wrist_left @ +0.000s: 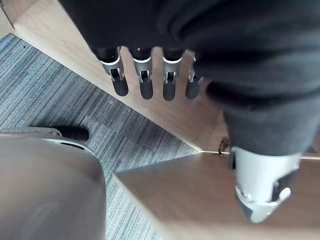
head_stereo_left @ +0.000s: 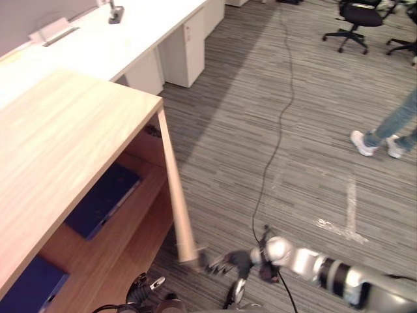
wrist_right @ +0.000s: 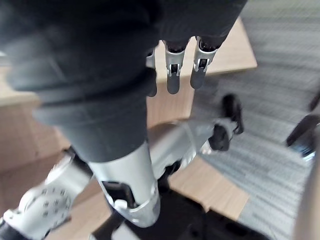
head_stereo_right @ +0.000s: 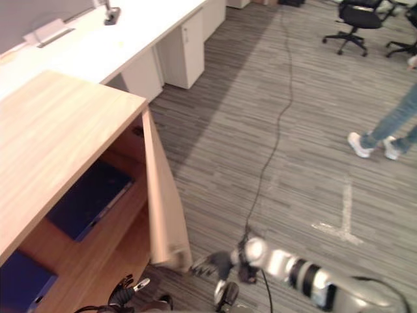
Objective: Walk over to the cabinet, pick up the folder, carry it to the office cabinet, place the folder inside the office cabinet, then close the office cabinet door
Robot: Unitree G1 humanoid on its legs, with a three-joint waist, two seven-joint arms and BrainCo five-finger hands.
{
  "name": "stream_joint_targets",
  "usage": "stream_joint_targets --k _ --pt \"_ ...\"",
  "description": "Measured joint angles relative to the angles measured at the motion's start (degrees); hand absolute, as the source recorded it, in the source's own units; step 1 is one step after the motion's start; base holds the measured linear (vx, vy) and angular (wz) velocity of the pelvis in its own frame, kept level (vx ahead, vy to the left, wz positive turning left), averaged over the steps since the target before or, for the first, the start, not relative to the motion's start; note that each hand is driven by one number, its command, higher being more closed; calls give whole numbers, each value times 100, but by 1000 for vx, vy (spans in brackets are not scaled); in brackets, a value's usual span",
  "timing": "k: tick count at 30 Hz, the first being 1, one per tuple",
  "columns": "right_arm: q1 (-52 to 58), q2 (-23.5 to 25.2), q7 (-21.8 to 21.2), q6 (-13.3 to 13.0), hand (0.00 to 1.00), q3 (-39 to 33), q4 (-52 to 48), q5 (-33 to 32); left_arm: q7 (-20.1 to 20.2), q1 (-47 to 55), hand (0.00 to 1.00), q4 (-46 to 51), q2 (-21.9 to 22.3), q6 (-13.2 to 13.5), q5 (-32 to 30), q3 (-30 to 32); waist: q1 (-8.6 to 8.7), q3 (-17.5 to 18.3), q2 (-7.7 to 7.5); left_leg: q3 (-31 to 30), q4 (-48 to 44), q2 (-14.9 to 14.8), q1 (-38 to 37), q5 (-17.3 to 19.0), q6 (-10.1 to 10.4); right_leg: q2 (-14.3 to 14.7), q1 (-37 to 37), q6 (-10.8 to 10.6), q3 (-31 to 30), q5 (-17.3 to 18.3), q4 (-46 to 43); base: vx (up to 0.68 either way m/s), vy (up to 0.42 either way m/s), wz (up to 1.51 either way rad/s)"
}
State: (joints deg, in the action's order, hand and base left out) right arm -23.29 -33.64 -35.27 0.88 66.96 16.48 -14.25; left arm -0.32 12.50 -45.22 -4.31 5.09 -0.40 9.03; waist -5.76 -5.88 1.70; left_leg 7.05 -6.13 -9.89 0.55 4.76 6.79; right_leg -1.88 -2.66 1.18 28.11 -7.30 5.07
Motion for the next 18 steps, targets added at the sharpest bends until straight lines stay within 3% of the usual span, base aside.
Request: stream_joint_targets --k 9,18 --pt "42 163 -401 134 0 -10 612 681 389 412 0 603 -132 -192 -7 -159 -96 222 -272 -14 -21 67 69 -28 -18 -70 -52 1 -5 -50 9 3 48 1" --pt "349 156 -576 150 0 -425 856 1143 665 419 0 1008 -144 -353 26 -375 -189 233 -272 -136 5 139 144 -70 -56 -139 -88 -5 102 -56 -18 48 45 6"
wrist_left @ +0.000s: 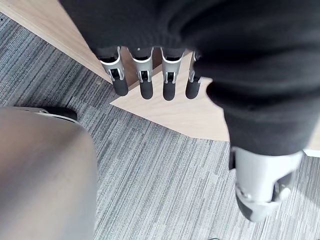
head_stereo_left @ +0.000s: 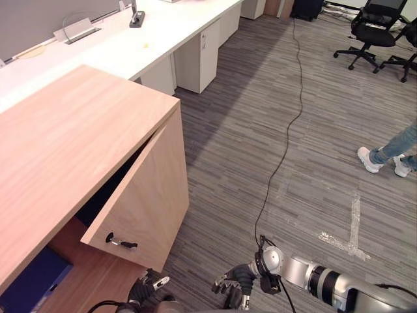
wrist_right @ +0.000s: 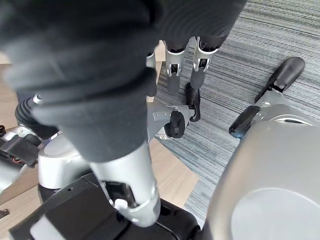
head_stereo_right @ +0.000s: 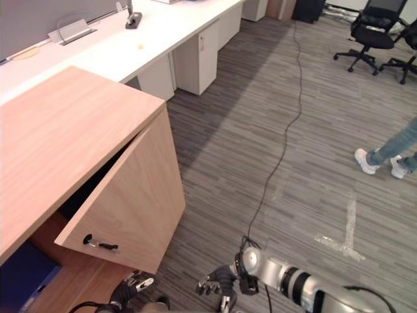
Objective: Walk over to the cabinet, pick up the folder, carry it to the office cabinet, place the folder inside the office cabinet, then close the office cabinet door
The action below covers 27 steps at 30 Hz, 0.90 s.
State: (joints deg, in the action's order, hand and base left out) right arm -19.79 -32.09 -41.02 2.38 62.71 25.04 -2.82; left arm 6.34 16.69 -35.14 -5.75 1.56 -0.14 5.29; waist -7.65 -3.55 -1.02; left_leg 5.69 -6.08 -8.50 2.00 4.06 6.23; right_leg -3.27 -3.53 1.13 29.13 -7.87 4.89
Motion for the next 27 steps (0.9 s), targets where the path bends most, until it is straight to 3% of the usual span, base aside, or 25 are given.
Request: stream_joint_targets --k 5,8,10,11,12,13,15,17,18,19,23,25,27 --pt "242 405 199 11 0 -669 668 291 39 22 0 150 -10 -65 99 -121 -5 -3 -1 -233 93 136 9 -88 -64 -110 83 -51 222 -10 23 10 69 27" --pt "398 1282 898 -28 0 -2009 2009 667 28 25 0 219 -9 -118 278 -129 -19 -14 -3 -484 169 216 94 -195 -85 -186 108 -83 462 -2 26 -13 61 43" --pt "325 2061 1719 -42 0 -3544 3355 870 -56 20 0 227 12 -131 404 -93 -123 -69 -8 -613 160 217 94 -219 -85 -185 190 -105 579 14 10 1 50 31" --pt "286 2227 1948 -39 0 -3984 3700 865 -99 22 0 227 34 -134 454 -60 -156 -73 -7 -643 135 215 97 -216 -81 -182 215 -116 612 25 0 20 35 28" --pt "176 2548 2472 -24 0 -4928 4318 846 -211 13 0 233 122 -136 555 63 -186 -143 11 -721 7 210 114 -164 -64 -178 305 -139 693 52 -2 17 28 30" --pt "84 2727 2920 -20 0 -5727 4740 657 -314 -14 0 243 197 -136 663 164 -223 -247 43 -780 -264 195 212 -30 -62 -191 384 -140 759 77 -3 3 48 33" --pt "107 2828 3683 -25 0 -6529 5030 85 -515 -112 0 242 307 -138 771 236 -233 -396 142 -849 -856 161 524 184 -118 -167 469 -193 941 185 -17 -52 59 48" --pt "208 2774 4147 -21 0 -7031 5153 -253 -639 -235 0 177 380 -139 763 254 -192 -489 284 -229 -1382 93 912 292 -367 -207 478 -195 1194 252 -59 -51 80 70" --pt "324 2743 4421 -18 0 -7314 5149 -386 -731 -309 0 99 412 -121 743 262 -196 -555 395 442 -1630 -75 998 370 -532 -248 468 -233 1319 302 -160 -11 184 50" --pt "432 2730 4597 -15 0 -7518 5142 -464 -789 -311 0 -51 412 -107 721 293 -232 -603 448 738 -1682 -81 1003 369 -547 -306 468 -271 1331 334 -251 -2 168 34" --pt "918 2908 4741 -11 0 -7981 4896 -225 -941 -326 0 -755 389 -89 773 515 -200 -586 424 736 -1182 202 857 192 -651 -506 578 -342 1675 337 -262 36 106 43" --pt "1176 2949 4732 -16 0 -8092 4863 -102 -995 -325 0 -1108 385 -65 895 579 -142 -529 379 620 -399 539 524 -204 -692 -719 699 -437 1954 329 -279 114 90 71" --pt "1427 2997 4719 -31 0 -8212 4641 -35 -1065 -376 0 -1468 359 -34 883 554 41 -306 380 240 609 832 208 -785 -705 -958 801 -488 2477 344 -390 148 99 115"
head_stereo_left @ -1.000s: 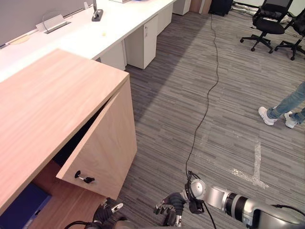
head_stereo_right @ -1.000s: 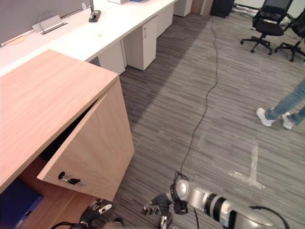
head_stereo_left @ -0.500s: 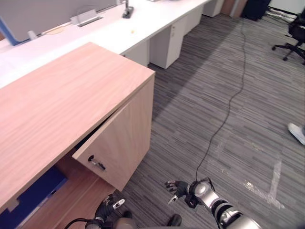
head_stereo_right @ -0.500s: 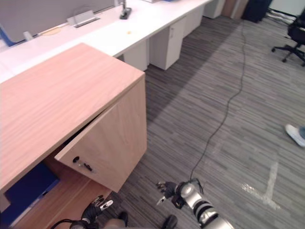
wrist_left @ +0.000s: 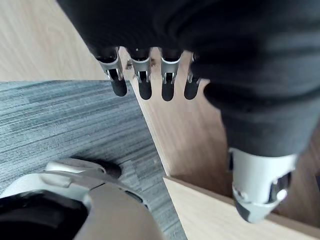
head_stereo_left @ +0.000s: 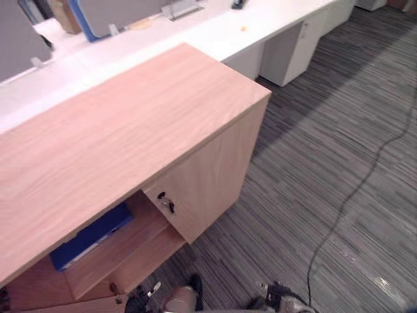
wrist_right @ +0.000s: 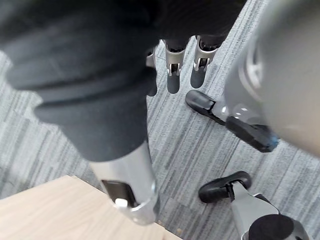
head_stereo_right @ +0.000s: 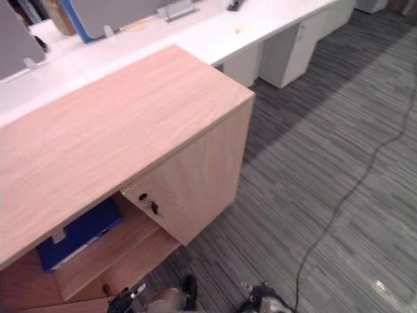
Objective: Walk over to the cabinet, pick up the folder, carry it to the office cabinet, place the folder inside the office cabinet, then close the office cabinet door
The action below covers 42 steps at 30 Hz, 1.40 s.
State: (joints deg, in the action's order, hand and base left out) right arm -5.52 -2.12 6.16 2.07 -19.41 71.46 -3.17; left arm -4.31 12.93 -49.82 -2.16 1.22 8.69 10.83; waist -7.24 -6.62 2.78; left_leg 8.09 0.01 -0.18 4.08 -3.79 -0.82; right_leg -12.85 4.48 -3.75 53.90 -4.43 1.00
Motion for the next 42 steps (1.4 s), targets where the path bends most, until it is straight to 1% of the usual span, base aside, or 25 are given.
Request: stream_joint_targets --k 2,5,6,8,9,10,11,13,15,16,17,18,20,22,26,27,28,29,30,31,33,36,38,40,42 --pt "36 5 -2 -4 0 -88 -3 13 -42 -45 0 -93 -34 28 -15 -41 25 -4 -23 -248 393 93 -220 -213 0 -62 192 -46 304 2 -54 142 69 101" --pt "131 -12 20 -4 0 -203 8 48 -51 -48 0 -161 -87 110 -56 -76 44 49 -109 -673 470 392 -327 -267 3 -492 535 -269 944 172 -579 140 133 115" --pt "277 -76 20 -12 0 -213 10 136 -60 -43 0 -193 -111 134 -170 -151 84 117 -105 -919 442 619 -340 -253 -38 -1052 599 -287 1210 439 -1521 174 216 136" --pt "311 -115 19 -23 0 -379 -66 207 -62 -43 0 -257 -205 169 -277 -333 150 128 -125 -1361 367 872 -447 -286 -93 -1726 657 -63 1099 513 -2623 200 230 142" --pt "363 -130 19 -45 0 -433 -109 205 -64 -59 0 -272 -280 191 -375 -513 223 139 -100 -1721 300 996 -531 -274 -318 -2120 484 251 473 436 -3428 156 213 147" --pt "363 -95 16 -106 0 -425 -217 197 -76 -104 0 -298 -313 209 -501 -604 233 151 -77 -2026 112 1011 -511 -214 -463 -1929 165 146 -648 961 -3621 121 178 141" --pt "364 -64 17 -146 0 -421 -258 192 -85 -126 0 -312 -325 214 -571 -618 243 144 -78 -2167 24 1000 -511 -190 -463 -1719 11 72 -1200 1184 -3588 43 81 126" --pt "477 77 20 -232 0 -347 -527 41 -103 -212 0 -367 -403 259 -696 -642 319 145 -132 -2726 -439 1096 -433 95 -460 -754 -501 -42 -3479 1563 -3021 26 -48 128" --pt "571 127 20 -244 0 -321 -699 -100 -140 -309 0 -366 -428 279 -697 -671 369 142 -195 -3106 -602 1230 -393 257 -462 -292 -654 -245 -4687 1680 -2549 0 -139 139" --pt "575 160 20 -243 0 -324 -696 -221 -177 -315 0 -359 -447 308 -702 -670 415 171 -256 -3002 -616 1225 -378 378 -450 -194 -656 -341 -5006 1662 -2221 -12 -178 150" --pt "587 193 20 -243 0 -329 -686 -252 -195 -314 0 -341 -468 333 -731 -671 430 210 -312 -2941 -605 1230 -363 378 -434 -210 -636 -477 -4991 1589 -2088 5 -171 148" --pt "645 251 23 -220 0 -312 -657 -240 -236 -279 0 -256 -498 361 -786 -642 455 309 -479 -2903 -535 1287 -378 342 -441 -309 -625 -712 -4919 1424 -1867 44 -194 124" --pt "686 342 21 -209 0 -261 -656 -236 -317 -160 0 -124 -497 378 -793 -488 438 412 -625 -2969 -520 1346 -415 298 -400 -303 -598 -590 -4722 1119 -1578 66 -195 82" --pt "655 388 9 -211 0 -128 -649 -206 -334 -106 0 -134 -477 375 -791 -460 422 510 -608 -3131 -597 1246 -343 377 -297 -169 -490 -562 -4472 1126 -1361 109 -220 37" --pt "555 417 4 -222 0 -196 -533 173 -364 -188 0 -142 -458 385 -557 -360 451 403 -622 -3522 -1278 1016 38 718 177 229 -154 -386 -3876 1033 -1015 100 -253 66" --pt "563 364 6 -226 0 -246 -479 229 -372 -204 0 -140 -452 386 -533 -369 496 345 -613 -3158 -1411 870 128 931 160 297 -35 -369 -3639 1036 -983 -12 -206 114" --pt "547 289 13 -238 0 -379 -402 237 -379 -286 0 -145 -471 389 -535 -433 591 266 -525 -2142 -1713 482 372 1145 4 371 135 -260 -3281 1099 -975 -82 -187 116" --pt "545 203 16 -232 0 -412 -304 237 -389 -319 0 -145 -512 387 -555 -560 598 198 -490 -944 -2081 21 623 1263 74 405 225 -156 -3063 1178 -974 -97 -171 92" --pt "545 153 18 -222 0 -418 -278 235 -395 -318 0 -144 -512 385 -573 -618 597 162 -423 -317 -2268 -243 706 1326 36 428 267 -156 -3012 1198 -972 -103 -73 53" --pt "524 55 30 -217 0 -438 -243 231 -397 -295 0 -143 -488 370 -711 -751 595 97 -267 573 -2590 -549 846 1424 -77 428 294 -224 -2941 1277 -998 -52 4 20" --pt "520 31 53 -208 0 -587 -221 208 -394 -293 0 -144 -529 368 -853 -848 590 91 -201 555 -2585 -410 895 1462 -102 325 241 -299 -2901 1411 -1122 25 145 31" --pt "553 37 76 -199 0 -873 -200 198 -347 -335 0 -143 -698 362 -1200 -1313 610 65 -244 466 -2253 -4 899 1478 -101 38 215 -371 -2737 1485 -1149 46 177 48" --pt "576 89 81 -192 0 -1063 -200 191 -308 -347 0 -144 -798 358 -1511 -1514 615 84 -295 204 -1859 327 793 1219 -240 -42 295 -318 -2632 1449 -979 80 105 77" --pt "630 136 86 -185 0 -1233 -200 134 -231 -427 0 -142 -899 359 -1757 -1812 650 121 -364 -204 -743 774 443 532 -475 -239 366 -200 -2258 1341 -946 134 47 108" --pt "572 175 89 -181 0 -1310 -203 69 -186 -442 0 -142 -933 360 -1781 -1895 637 124 -348 -456 -364 887 306 238 -576 -256 456 -172 -2144 1264 -977 145 33 84"
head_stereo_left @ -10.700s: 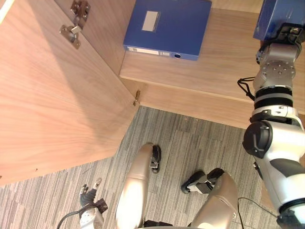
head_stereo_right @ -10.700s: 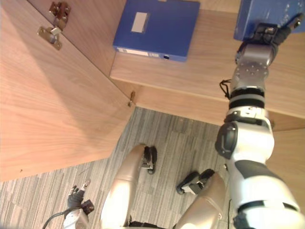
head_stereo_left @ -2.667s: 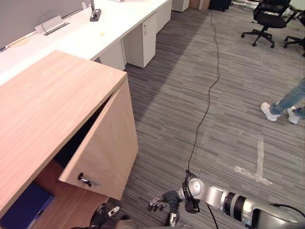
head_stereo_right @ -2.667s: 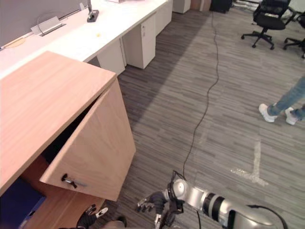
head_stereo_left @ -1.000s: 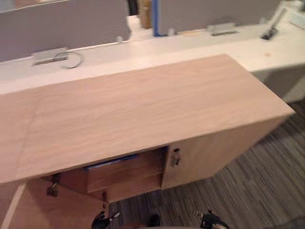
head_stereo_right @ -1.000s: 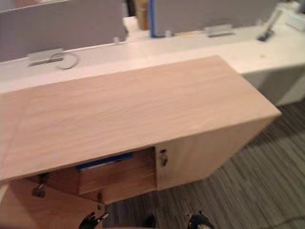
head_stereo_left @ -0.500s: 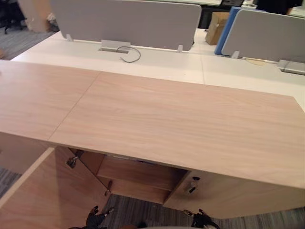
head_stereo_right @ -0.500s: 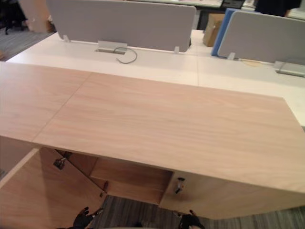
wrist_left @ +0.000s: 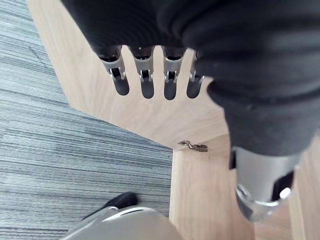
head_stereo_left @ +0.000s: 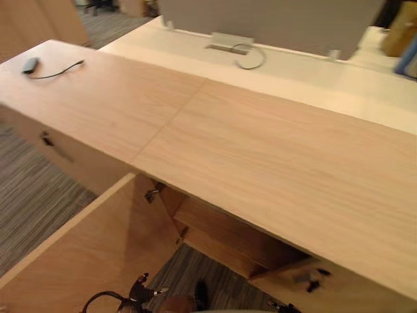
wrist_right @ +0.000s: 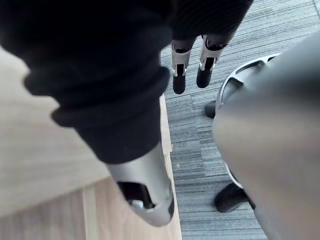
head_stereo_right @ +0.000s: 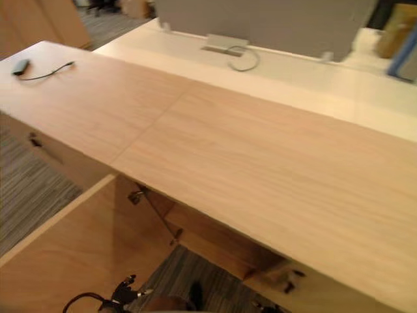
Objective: Walk over to the cabinet, pick up the folder, carry it to the office cabinet, place the folder inside the office cabinet, then close the office cabinet door
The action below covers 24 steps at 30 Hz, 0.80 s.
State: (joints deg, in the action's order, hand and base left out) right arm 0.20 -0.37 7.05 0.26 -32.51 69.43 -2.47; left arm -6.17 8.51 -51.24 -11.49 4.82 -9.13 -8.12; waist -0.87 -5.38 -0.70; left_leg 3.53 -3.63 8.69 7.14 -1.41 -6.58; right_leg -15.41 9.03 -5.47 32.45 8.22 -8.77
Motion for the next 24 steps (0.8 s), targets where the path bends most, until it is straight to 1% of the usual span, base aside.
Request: stream_joint_targets --k 1,2,4,5,6,7,8,9,10,11,13,14,15,18,19,20,22,24 --pt "-61 26 8 0 0 -3 0 -61 40 1 0 0 -17 2 -1 -3 -14 -15 -19 -173 209 19 -142 -136 -15 7 35 -17 79 -91 -116 137 25 75" --pt "-78 35 8 -6 0 -4 -9 -64 48 2 0 -2 -21 2 -2 -8 -29 -14 -21 -258 276 17 -205 -175 -8 8 51 -25 115 -129 -193 145 8 76" --pt "-94 57 67 103 0 -124 46 -83 53 3 0 -6 -39 8 -37 -66 -44 -19 -11 -511 437 21 -391 -280 29 -22 141 -34 307 -209 -494 91 -19 66" --pt "-21 57 87 109 0 -133 41 -85 55 4 0 -21 -50 24 -51 -108 -31 -30 -2 -709 477 48 -467 -289 31 -98 156 -34 414 -213 -795 81 -33 76" --pt "85 46 106 112 0 -139 1 -102 56 4 0 -65 -50 27 -96 -113 15 -34 17 -917 512 72 -533 -320 45 -186 100 -22 396 -195 -1172 73 -55 72" --pt "104 25 106 124 0 -147 -7 -123 56 1 0 -87 -48 29 -121 -117 39 -27 29 -994 541 68 -553 -334 59 -237 26 -12 311 -116 -1336 29 -77 59" --pt "107 0 103 159 0 -115 -13 -211 78 -1 0 -108 -55 33 -151 -120 61 -31 38 -1114 583 64 -545 -378 89 -181 -64 -13 -80 220 -1400 -8 -91 37" --pt "105 0 103 162 0 -115 -13 -234 78 -1 0 -118 -54 37 -151 -120 59 -38 51 -1163 639 63 -556 -414 92 -138 -103 -40 -173 321 -1330 -60 -137 40" --pt "105 -1 103 159 0 -115 -16 -285 78 -2 0 -131 -53 38 -149 -117 70 -40 47 -1269 781 55 -597 -523 88 -59 -135 -57 -219 421 -1097 -71 -143 28" --pt "109 0 105 158 0 -117 -15 -306 78 -3 0 -139 -50 39 -149 -112 73 -40 46 -1333 856 53 -619 -553 113 -10 -139 -48 -222 427 -950 -109 -196 38" --pt "118 -7 109 163 0 -124 -9 -307 78 5 0 -140 -29 48 -114 -50 58 -49 47 -1430 858 56 -603 -601 174 174 -160 -15 -301 405 -464 -148 -201 28" --pt "119 1 108 161 0 -124 -10 -294 78 19 0 -135 -20 53 -91 -5 44 -56 33 -1451 880 77 -587 -610 196 246 -168 47 -303 355 -284 -193 -195 24" --pt "117 -4 98 156 0 -177 -17 -288 78 39 0 -141 20 51 -68 35 53 -51 57 -1502 891 58 -561 -590 212 320 -144 -1 -290 326 -186 -190 -178 22" --pt "123 -1 96 159 0 -436 -23 -196 84 194 0 -75 112 64 92 229 27 -27 92 -1406 891 -130 -495 -629 281 495 -153 -15 -114 292 4 -143 -161 17" --pt "123 1 101 190 0 -533 -21 -207 86 230 0 -78 153 62 257 333 14 -24 86 -1403 891 -189 -444 -678 349 555 -149 -13 -31 270 46 -106 -188 21" --pt "122 6 100 206 0 -593 -20 -209 89 243 0 -78 176 61 306 394 10 -23 85 -1417 892 -202 -422 -691 365 564 -157 -15 14 267 46 -80 -157 27" --pt "158 21 103 286 0 -828 -17 -316 78 324 0 -88 277 53 515 660 9 -28 81 -1559 892 -201 -385 -770 463 587 -122 -23 188 231 47 -31 -91 33" --pt "167 30 137 332 0 -952 -8 -320 78 375 0 -88 310 53 529 764 -20 -32 75 -1599 893 -182 -378 -795 456 585 -100 -24 224 233 60 12 -42 18"
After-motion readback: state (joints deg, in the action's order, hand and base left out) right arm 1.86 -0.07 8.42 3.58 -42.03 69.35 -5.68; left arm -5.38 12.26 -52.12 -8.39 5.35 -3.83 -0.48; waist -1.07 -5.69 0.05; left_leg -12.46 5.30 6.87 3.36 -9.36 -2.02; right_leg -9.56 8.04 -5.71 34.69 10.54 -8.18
